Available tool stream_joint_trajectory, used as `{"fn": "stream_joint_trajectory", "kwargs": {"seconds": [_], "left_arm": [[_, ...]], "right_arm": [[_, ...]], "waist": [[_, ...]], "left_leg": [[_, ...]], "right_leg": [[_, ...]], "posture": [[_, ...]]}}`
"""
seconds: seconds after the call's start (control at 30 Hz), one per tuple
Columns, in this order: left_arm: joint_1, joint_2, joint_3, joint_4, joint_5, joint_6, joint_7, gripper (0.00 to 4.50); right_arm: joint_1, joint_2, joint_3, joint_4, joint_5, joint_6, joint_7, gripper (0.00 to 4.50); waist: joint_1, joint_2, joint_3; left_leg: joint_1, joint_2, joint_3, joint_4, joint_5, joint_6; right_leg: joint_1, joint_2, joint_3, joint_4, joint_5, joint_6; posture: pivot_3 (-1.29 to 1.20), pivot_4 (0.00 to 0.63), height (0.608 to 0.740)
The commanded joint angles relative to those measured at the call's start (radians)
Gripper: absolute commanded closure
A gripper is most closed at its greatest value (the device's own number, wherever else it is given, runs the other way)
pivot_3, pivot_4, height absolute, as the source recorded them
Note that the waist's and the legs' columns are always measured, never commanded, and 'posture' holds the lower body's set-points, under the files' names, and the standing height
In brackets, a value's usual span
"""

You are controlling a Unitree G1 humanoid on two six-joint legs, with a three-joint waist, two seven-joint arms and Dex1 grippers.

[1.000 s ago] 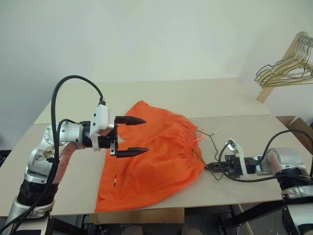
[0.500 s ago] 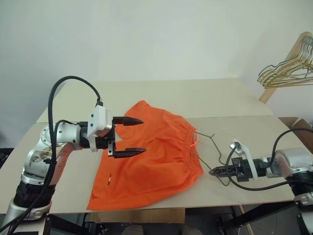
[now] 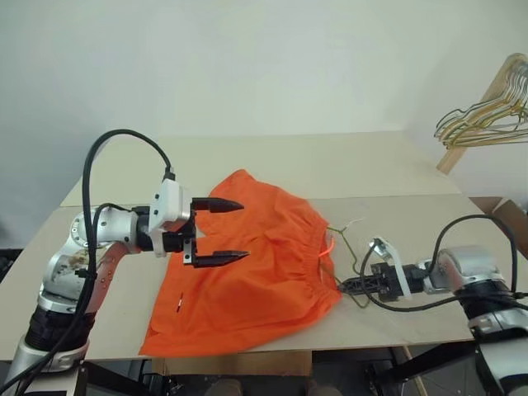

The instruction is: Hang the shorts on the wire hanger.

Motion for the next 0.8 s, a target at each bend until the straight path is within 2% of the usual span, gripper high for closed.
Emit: {"fn": "stream_joint_trajectory", "kwargs": {"seconds": [0.03,0.2,0.33,0.43,0.57,0.7,0.8], "left_arm": [[-0.023,0.010,0.013,-0.014,-0.009,-0.015,-0.002,0.03],[-0.035,0.009,0.011,-0.002,-0.005,-0.018,-0.003,0.03],[-0.072,-0.002,0.001,0.039,0.009,-0.035,-0.006,0.03],[-0.126,-0.017,-0.019,0.102,0.026,-0.066,-0.022,0.03],[-0.179,-0.047,-0.046,0.170,0.045,-0.103,-0.047,0.03],[-0.198,-0.069,-0.070,0.198,0.054,-0.120,-0.072,0.03],[-0.214,-0.074,-0.074,0.210,0.056,-0.124,-0.076,0.03]], "right_arm": [[-0.036,0.016,-0.071,0.037,-0.009,-0.037,-0.038,4.50],[0.001,0.002,-0.103,-0.059,-0.004,-0.084,-0.043,4.50],[0.085,-0.071,-0.099,-0.312,-0.017,-0.140,-0.063,4.50],[0.132,-0.138,-0.109,-0.463,0.012,-0.098,-0.066,4.50],[0.179,-0.132,-0.159,-0.488,0.047,-0.079,-0.090,4.50],[0.158,-0.078,-0.154,-0.444,0.020,-0.101,-0.153,4.50],[0.155,-0.077,-0.173,-0.461,0.039,-0.078,-0.163,4.50]], "waist": [[0.001,0.000,0.000],[0.004,0.000,0.000],[0.005,0.000,0.000],[0.001,0.000,0.000],[-0.010,-0.001,-0.001],[-0.028,-0.001,-0.001],[-0.038,-0.001,-0.001]], "left_leg": [[-0.002,0.000,0.000,0.000,0.000,0.000],[-0.005,0.000,0.000,0.000,0.001,-0.001],[-0.006,0.000,0.000,0.000,0.000,-0.001],[-0.006,0.000,0.000,0.001,0.000,-0.001],[-0.005,0.000,0.000,0.001,0.000,-0.001],[-0.005,0.000,0.001,0.001,0.000,-0.001],[-0.005,0.001,0.001,0.000,0.000,-0.001]], "right_leg": [[-0.002,0.000,0.000,0.000,0.000,0.000],[-0.005,0.000,0.000,0.001,0.000,0.000],[-0.005,0.000,0.000,0.001,0.000,0.000],[-0.005,0.000,0.000,0.001,0.000,0.000],[-0.004,0.001,0.000,0.000,0.001,0.000],[-0.004,0.001,0.000,0.000,0.001,0.000],[-0.005,0.001,0.000,0.001,0.001,-0.001]], "posture": [[0.14,0.000,0.740],[0.12,0.000,0.740],[0.10,0.000,0.740],[0.08,0.000,0.740],[0.03,0.000,0.740],[0.00,0.000,0.740],[0.00,0.000,0.740]]}}
